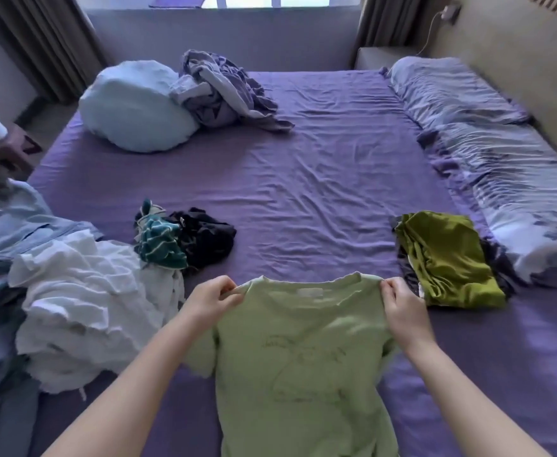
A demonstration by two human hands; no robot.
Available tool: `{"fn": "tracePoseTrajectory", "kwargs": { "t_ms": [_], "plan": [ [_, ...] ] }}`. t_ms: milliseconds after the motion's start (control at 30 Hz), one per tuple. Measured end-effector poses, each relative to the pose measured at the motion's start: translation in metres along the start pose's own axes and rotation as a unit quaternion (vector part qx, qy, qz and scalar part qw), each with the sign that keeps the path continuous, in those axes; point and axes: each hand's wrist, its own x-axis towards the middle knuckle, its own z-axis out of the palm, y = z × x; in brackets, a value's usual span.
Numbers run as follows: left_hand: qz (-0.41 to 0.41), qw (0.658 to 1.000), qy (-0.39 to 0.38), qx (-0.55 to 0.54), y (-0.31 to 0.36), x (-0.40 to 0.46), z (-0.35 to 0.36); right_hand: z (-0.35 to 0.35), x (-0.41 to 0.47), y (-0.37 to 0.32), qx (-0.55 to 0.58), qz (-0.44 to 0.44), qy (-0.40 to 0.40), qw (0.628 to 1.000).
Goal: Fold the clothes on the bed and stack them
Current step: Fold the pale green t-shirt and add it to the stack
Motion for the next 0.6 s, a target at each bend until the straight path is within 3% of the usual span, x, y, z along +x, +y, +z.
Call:
{"fn": "tracePoseTrajectory", "kwargs": {
  "t_ms": [67, 233, 600],
  "plan": [
    [-0.018, 1.000, -0.005, -0.003, -0.013, 0.027, 0.010, 0.019, 0.016, 0.004, -0.006, 0.013, -0.010, 1.000],
    [-0.090, 0.992, 0.078, -0.040, -0.025, 0.091, 0.027, 0.052, 0.064, 0.004, -0.024, 0.016, -0.024, 0.999],
    [-0.162, 0.972, 0.168, 0.005, -0.041, 0.205, 0.033, 0.110, 0.195, 0.002, 0.008, -0.011, -0.012, 1.000]
  ]
}}
